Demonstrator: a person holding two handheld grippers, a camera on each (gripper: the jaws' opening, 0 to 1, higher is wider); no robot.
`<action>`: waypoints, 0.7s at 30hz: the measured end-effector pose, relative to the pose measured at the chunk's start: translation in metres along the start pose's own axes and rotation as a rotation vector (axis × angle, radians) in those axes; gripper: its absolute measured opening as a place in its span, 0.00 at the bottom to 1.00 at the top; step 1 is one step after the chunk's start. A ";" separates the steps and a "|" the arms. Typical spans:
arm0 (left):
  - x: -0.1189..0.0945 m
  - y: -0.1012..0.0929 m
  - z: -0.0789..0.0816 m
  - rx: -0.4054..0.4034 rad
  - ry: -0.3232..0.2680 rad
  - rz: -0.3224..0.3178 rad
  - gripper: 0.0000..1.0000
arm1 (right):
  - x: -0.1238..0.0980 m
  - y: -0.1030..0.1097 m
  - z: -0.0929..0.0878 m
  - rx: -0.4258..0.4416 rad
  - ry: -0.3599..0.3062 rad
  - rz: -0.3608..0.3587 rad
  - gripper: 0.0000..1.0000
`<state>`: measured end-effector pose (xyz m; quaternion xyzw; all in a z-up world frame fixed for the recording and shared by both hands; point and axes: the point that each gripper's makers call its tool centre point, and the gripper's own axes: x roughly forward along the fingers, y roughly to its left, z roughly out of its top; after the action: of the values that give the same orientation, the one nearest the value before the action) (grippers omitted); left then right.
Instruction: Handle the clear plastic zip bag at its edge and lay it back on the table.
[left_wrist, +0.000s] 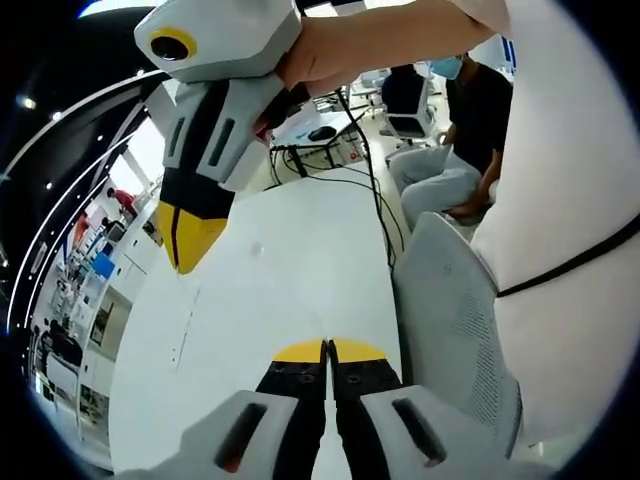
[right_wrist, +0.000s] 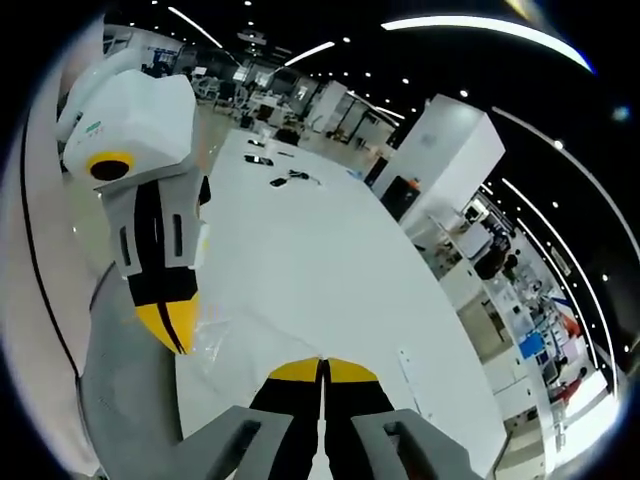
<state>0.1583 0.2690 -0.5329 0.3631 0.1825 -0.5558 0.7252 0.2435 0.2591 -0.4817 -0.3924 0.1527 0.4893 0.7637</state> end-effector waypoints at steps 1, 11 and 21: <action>0.000 0.001 -0.001 0.001 0.001 0.002 0.00 | 0.000 0.001 0.001 -0.002 -0.001 0.002 0.00; 0.000 0.009 -0.002 0.001 -0.004 0.032 0.00 | 0.002 0.000 0.002 -0.021 0.002 0.003 0.00; -0.003 0.021 0.000 -0.007 -0.026 0.074 0.03 | 0.003 0.001 0.002 -0.067 0.011 -0.008 0.00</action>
<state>0.1768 0.2732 -0.5242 0.3597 0.1615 -0.5325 0.7489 0.2443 0.2626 -0.4829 -0.4209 0.1388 0.4889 0.7514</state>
